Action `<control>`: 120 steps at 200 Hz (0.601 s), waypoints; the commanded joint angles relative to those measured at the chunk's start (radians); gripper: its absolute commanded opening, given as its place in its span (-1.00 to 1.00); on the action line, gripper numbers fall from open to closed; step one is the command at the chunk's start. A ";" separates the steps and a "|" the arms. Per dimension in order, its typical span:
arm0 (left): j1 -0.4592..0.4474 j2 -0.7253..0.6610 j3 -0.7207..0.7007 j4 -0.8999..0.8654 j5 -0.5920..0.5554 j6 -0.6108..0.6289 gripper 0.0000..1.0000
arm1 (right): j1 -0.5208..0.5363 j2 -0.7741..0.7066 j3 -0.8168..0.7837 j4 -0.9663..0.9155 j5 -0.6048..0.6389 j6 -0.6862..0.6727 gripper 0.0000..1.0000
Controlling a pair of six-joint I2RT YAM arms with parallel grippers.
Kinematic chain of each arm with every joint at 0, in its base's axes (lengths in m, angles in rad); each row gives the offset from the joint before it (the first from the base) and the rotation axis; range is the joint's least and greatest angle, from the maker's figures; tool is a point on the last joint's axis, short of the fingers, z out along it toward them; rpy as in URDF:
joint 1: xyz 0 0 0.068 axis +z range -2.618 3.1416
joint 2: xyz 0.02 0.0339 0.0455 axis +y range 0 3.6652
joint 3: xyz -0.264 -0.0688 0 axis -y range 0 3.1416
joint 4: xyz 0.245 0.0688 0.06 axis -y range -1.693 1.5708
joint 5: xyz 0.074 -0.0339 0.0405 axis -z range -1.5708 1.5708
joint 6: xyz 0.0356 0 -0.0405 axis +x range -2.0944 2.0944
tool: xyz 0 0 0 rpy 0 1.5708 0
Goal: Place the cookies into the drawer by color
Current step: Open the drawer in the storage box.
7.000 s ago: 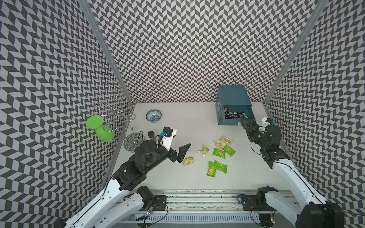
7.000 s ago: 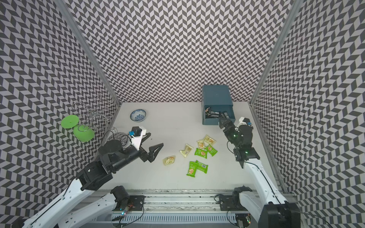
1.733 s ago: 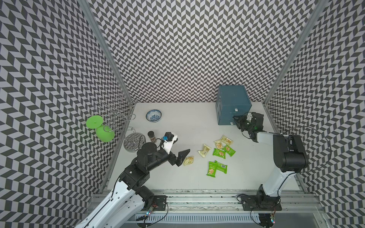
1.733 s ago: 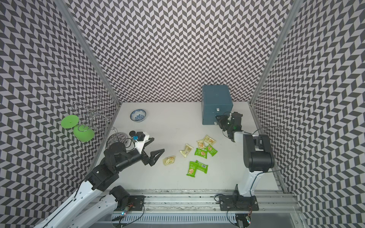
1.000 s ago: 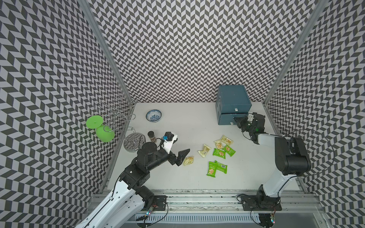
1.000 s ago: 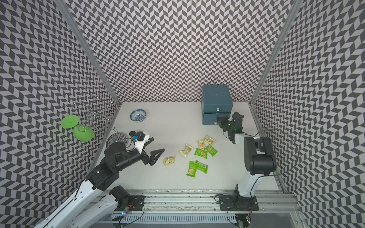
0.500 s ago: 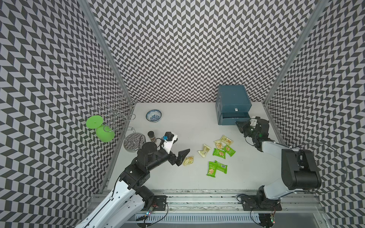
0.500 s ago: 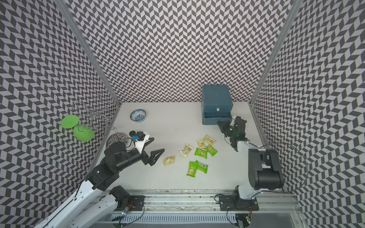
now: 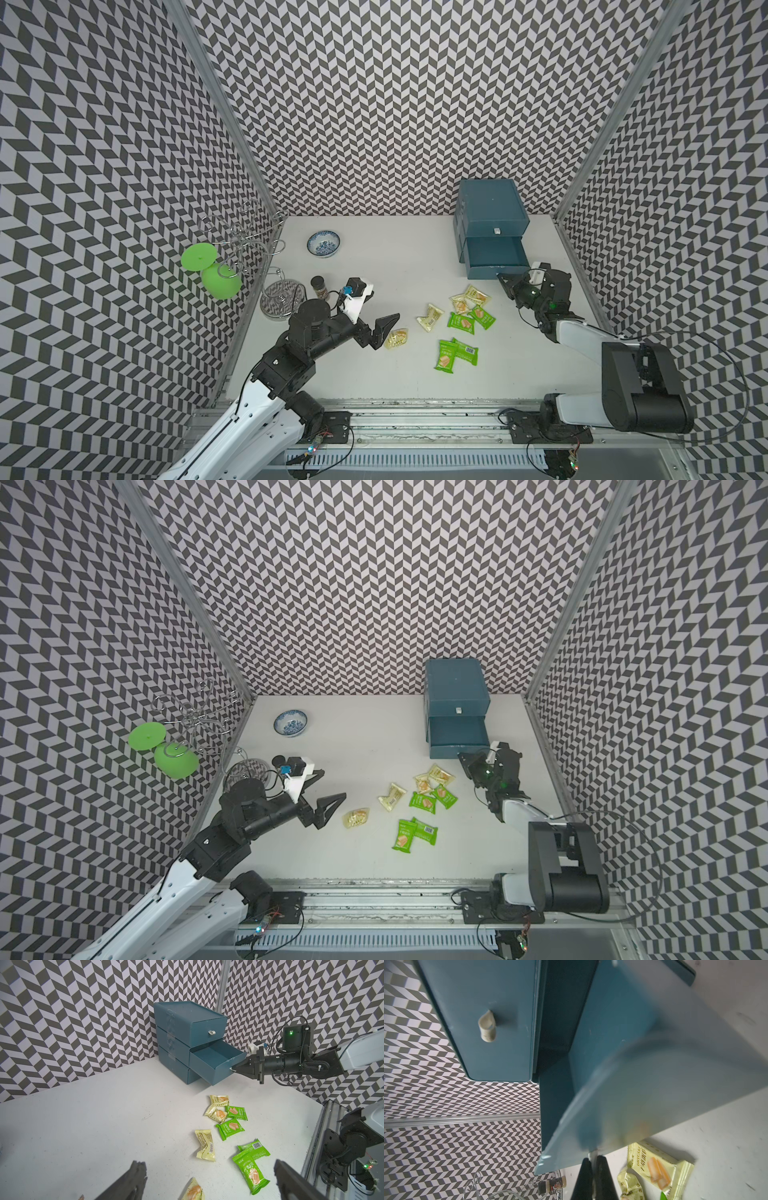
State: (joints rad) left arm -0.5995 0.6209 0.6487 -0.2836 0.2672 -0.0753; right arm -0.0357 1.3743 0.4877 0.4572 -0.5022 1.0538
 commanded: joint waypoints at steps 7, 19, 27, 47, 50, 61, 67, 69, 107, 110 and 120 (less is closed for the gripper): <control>0.007 -0.001 -0.001 0.025 0.011 0.012 0.99 | -0.001 -0.036 -0.026 0.058 0.000 -0.034 -1.00; 0.007 -0.001 -0.001 0.025 0.010 0.011 0.99 | -0.001 -0.032 -0.034 0.061 0.002 -0.040 -1.00; 0.007 -0.001 -0.003 0.025 0.009 0.012 0.99 | -0.002 -0.029 -0.037 0.062 0.001 -0.043 -0.99; 0.007 0.000 -0.002 0.024 0.009 0.012 0.99 | -0.001 -0.021 -0.040 0.074 -0.001 -0.045 -0.88; 0.007 0.000 -0.001 0.024 0.007 0.012 0.99 | -0.001 -0.021 -0.040 0.073 -0.003 -0.045 -0.87; 0.007 0.000 -0.002 0.022 0.007 0.012 0.99 | -0.001 -0.020 -0.038 0.075 -0.003 -0.045 -0.80; 0.007 0.000 -0.003 0.022 0.006 0.012 0.99 | -0.001 -0.021 -0.037 0.073 -0.004 -0.045 -0.73; 0.007 0.000 -0.002 0.023 0.005 0.012 0.99 | -0.001 -0.022 -0.036 0.073 -0.003 -0.045 -0.69; 0.007 0.000 -0.002 0.023 0.004 0.012 0.99 | -0.002 -0.047 -0.025 0.043 0.000 -0.060 -0.26; 0.007 0.000 -0.002 0.023 0.004 0.011 0.99 | -0.001 -0.052 -0.025 0.040 0.002 -0.061 -0.24; 0.007 0.000 -0.002 0.022 0.004 0.012 0.99 | -0.001 -0.064 -0.029 0.033 0.003 -0.063 -0.18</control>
State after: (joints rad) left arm -0.5995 0.6220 0.6487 -0.2836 0.2668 -0.0753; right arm -0.0357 1.3556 0.4561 0.4717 -0.5030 1.0103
